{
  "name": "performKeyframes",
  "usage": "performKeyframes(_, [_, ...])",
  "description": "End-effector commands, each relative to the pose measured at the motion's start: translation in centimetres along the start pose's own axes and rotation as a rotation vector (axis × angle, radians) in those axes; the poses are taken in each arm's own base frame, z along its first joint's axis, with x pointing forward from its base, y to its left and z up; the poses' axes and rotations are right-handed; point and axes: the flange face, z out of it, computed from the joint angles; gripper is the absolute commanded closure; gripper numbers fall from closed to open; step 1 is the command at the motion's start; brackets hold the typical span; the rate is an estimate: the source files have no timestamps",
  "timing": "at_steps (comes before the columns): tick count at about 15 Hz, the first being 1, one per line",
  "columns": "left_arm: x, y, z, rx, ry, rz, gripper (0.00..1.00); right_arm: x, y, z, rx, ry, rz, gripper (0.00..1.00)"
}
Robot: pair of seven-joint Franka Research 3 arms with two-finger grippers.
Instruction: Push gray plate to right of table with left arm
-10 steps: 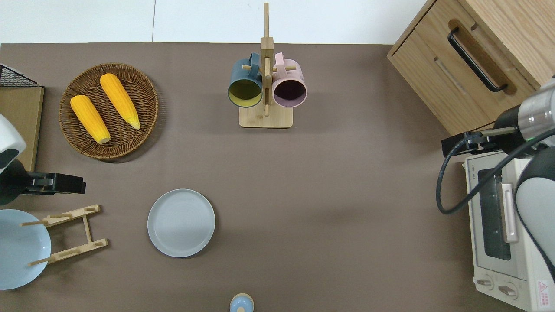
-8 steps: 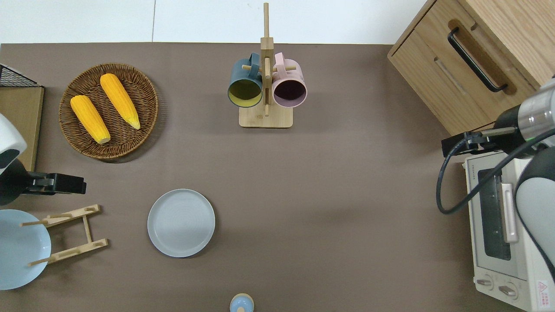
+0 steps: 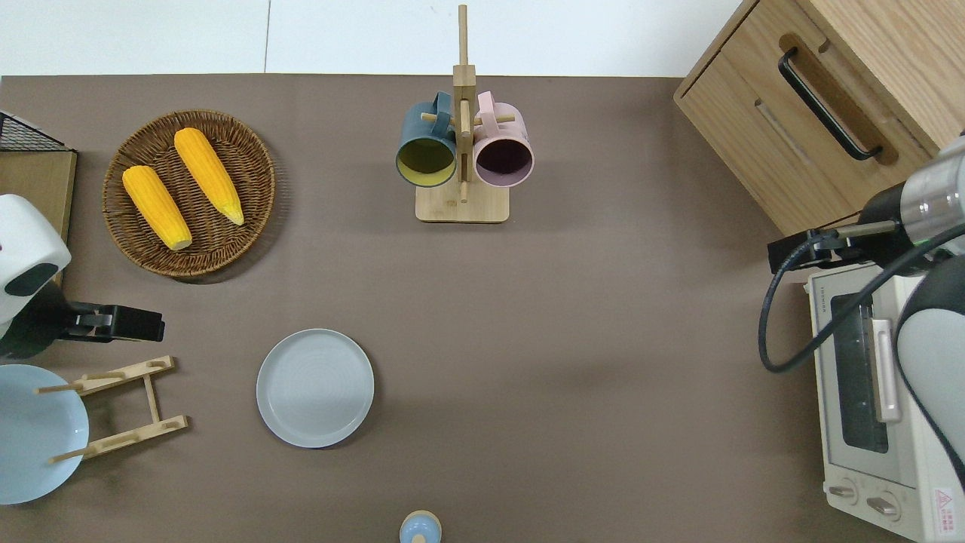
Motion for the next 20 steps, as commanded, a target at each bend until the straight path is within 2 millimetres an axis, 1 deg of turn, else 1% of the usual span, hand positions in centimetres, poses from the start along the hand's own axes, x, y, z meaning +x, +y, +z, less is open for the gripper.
performKeyframes(1, [-0.9,0.5,1.1,-0.007,-0.03,-0.004,0.01,-0.3,0.0,-0.4,0.006,-0.002,0.004,0.017])
performKeyframes(5, [-2.0,1.1,3.2,-0.008,-0.033,0.006,0.01,-0.3,0.0,-0.3,0.006,-0.004,0.004,0.017])
performKeyframes(7, [-2.2,1.1,4.4,-0.014,-0.036,0.0,0.01,-0.3,0.0,-0.3,0.006,-0.004,0.004,0.017])
performKeyframes(10, [-2.5,1.1,6.6,-0.016,-0.038,-0.001,0.01,-0.3,0.0,-0.3,0.006,-0.004,0.004,0.017])
performKeyframes(14, [-3.6,1.3,9.5,-0.023,-0.03,-0.003,0.01,-0.3,0.0,-0.3,0.006,-0.004,0.004,0.017])
performKeyframes(19, [-4.5,2.2,12.6,-0.027,-0.011,-0.022,0.01,-0.3,0.0,-0.3,0.006,-0.004,0.004,0.017])
performKeyframes(20, [-4.8,2.3,13.5,-0.026,-0.014,-0.02,0.01,-0.3,0.0,-0.3,0.006,-0.004,0.004,0.017])
